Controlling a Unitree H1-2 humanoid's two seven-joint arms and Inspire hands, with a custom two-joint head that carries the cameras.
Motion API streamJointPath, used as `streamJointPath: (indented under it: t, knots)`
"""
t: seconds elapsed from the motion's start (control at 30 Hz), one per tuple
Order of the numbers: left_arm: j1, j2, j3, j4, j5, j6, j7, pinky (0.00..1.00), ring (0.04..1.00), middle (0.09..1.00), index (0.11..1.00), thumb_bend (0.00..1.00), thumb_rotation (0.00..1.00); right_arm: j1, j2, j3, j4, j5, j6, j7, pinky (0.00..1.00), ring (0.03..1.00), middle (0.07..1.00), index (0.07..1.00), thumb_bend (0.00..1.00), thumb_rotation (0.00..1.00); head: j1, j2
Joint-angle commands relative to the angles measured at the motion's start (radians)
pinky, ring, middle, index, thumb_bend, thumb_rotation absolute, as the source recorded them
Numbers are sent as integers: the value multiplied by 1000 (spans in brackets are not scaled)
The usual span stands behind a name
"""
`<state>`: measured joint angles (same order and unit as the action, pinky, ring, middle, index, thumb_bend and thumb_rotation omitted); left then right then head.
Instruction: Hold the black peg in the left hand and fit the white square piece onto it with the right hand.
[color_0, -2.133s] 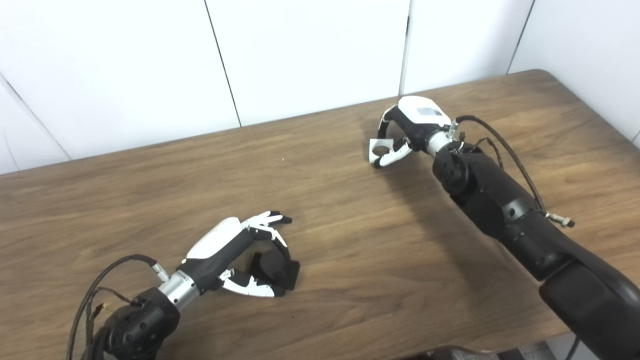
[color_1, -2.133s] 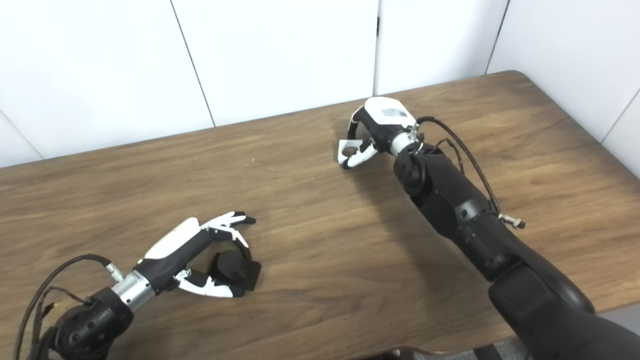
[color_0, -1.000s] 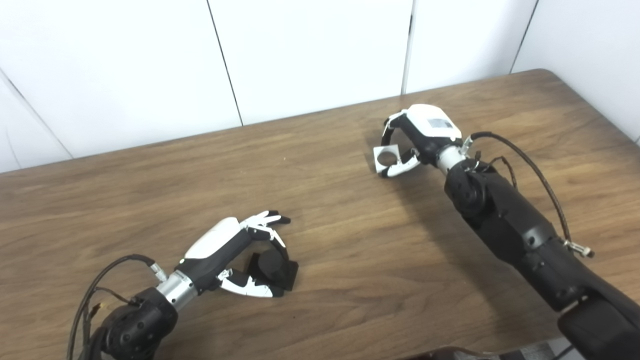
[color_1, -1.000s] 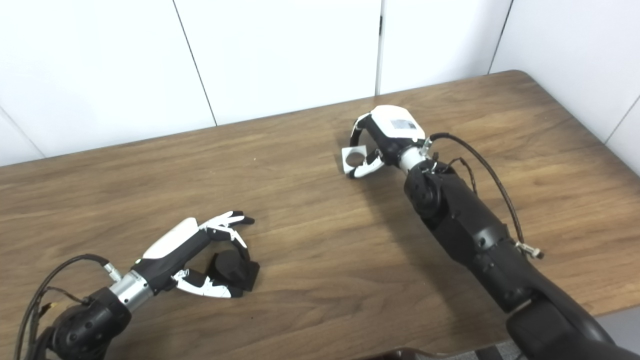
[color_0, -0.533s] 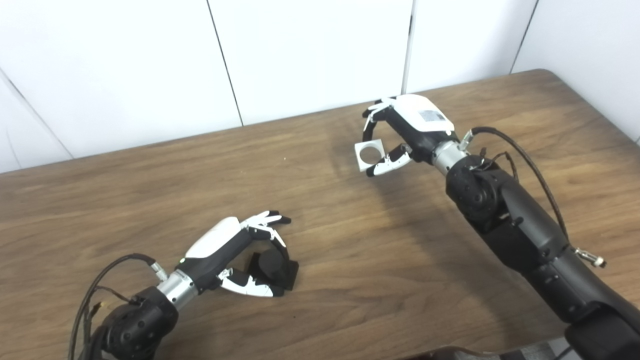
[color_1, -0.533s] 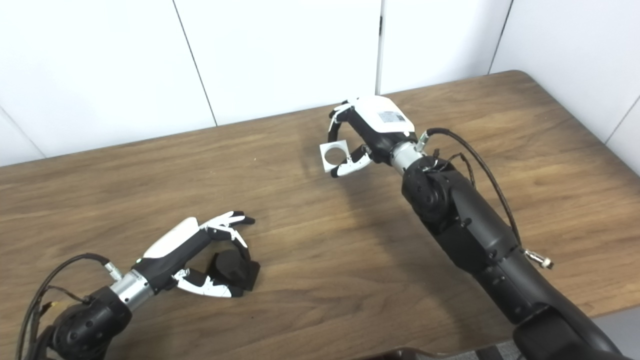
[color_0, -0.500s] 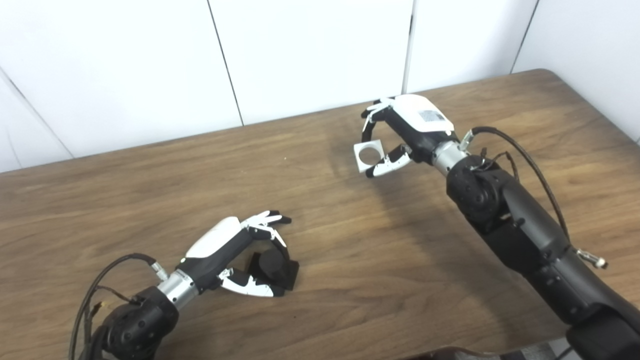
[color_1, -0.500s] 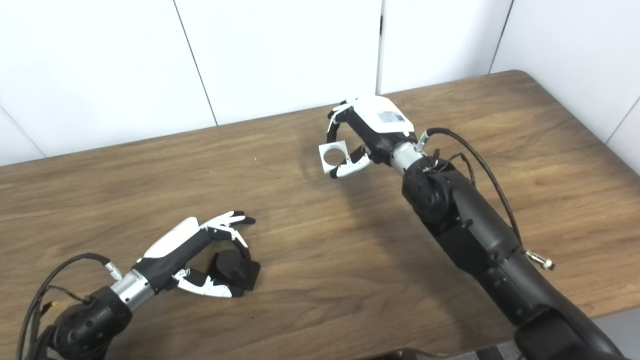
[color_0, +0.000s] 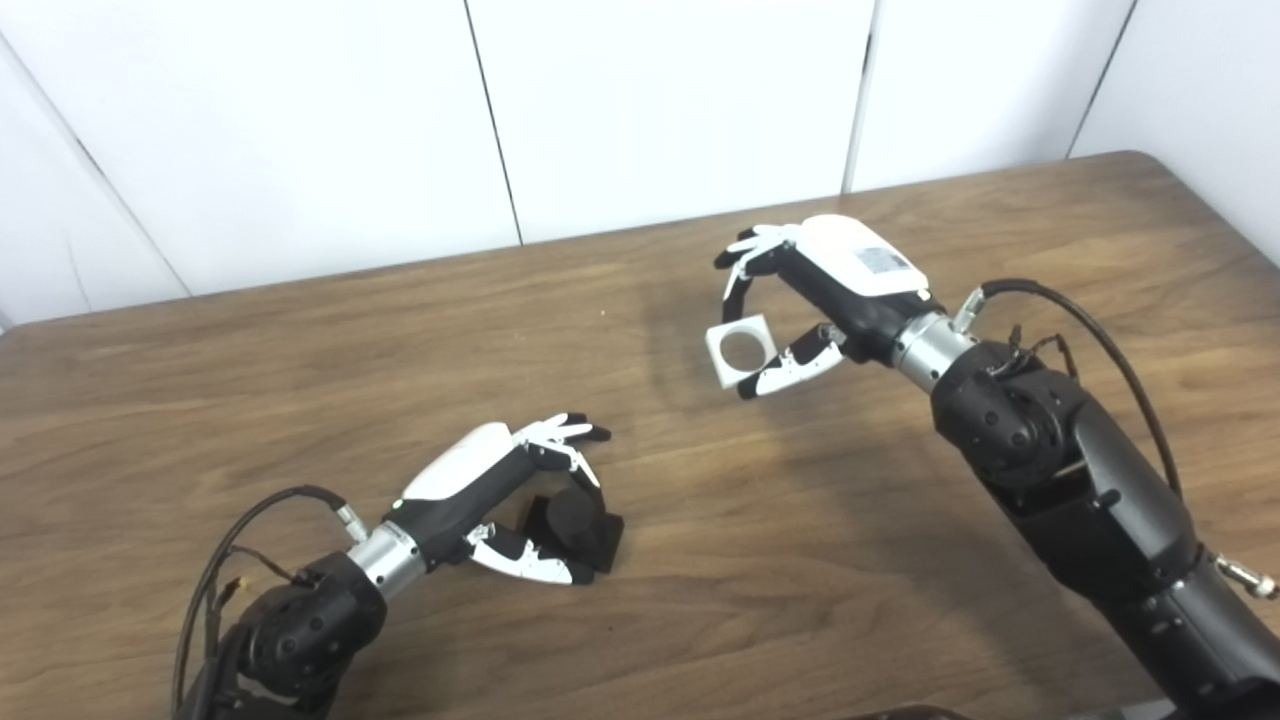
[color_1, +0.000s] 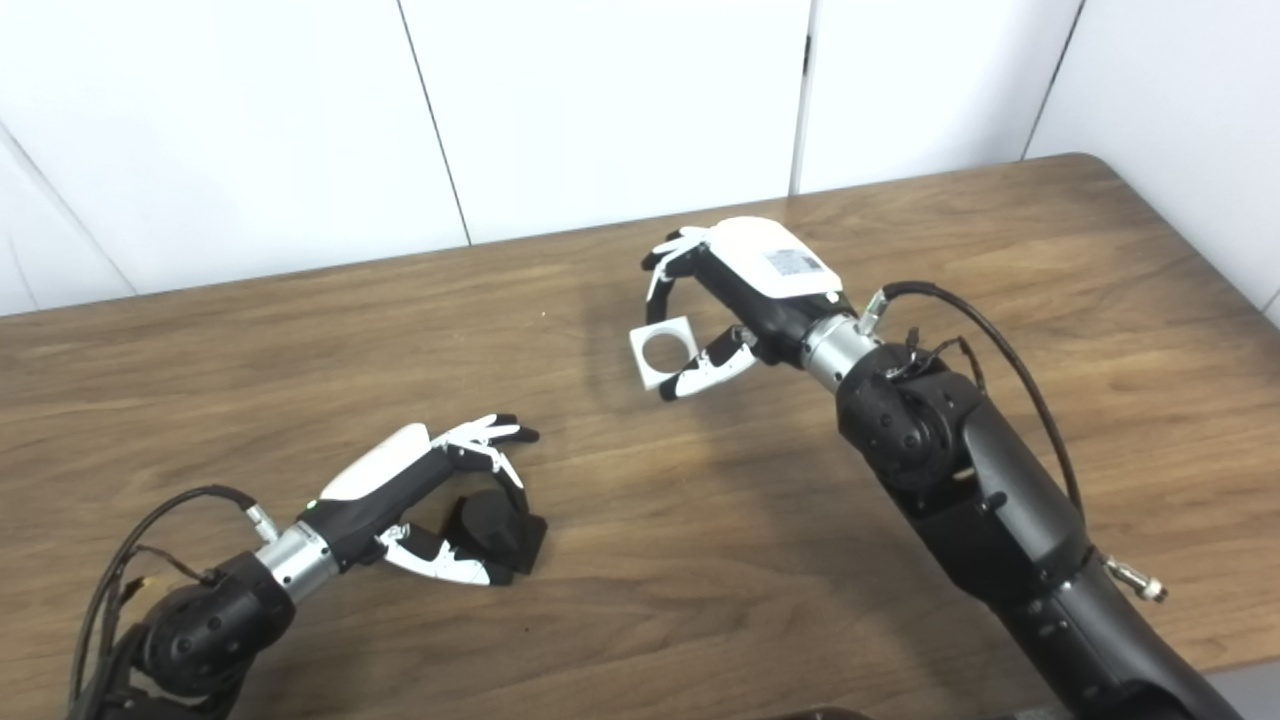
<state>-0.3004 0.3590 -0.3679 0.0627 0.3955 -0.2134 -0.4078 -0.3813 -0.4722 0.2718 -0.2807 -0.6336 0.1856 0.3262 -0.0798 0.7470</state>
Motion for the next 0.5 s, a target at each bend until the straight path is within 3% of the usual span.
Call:
streamJointPath:
  t: [0.0,0.47]
  knots:
    - [-24,-1,-12,-6,38,15,-5,970,981,919,493,521,72,-33,-2,-17,-53,18,-28,12,867,902,808,481,516,139,8,2]
    - [-31,-29,-24,-5,61,38,3,975,982,921,493,521,73,-26,22,8,-172,72,-23,126,828,908,812,481,516,137,113,17]
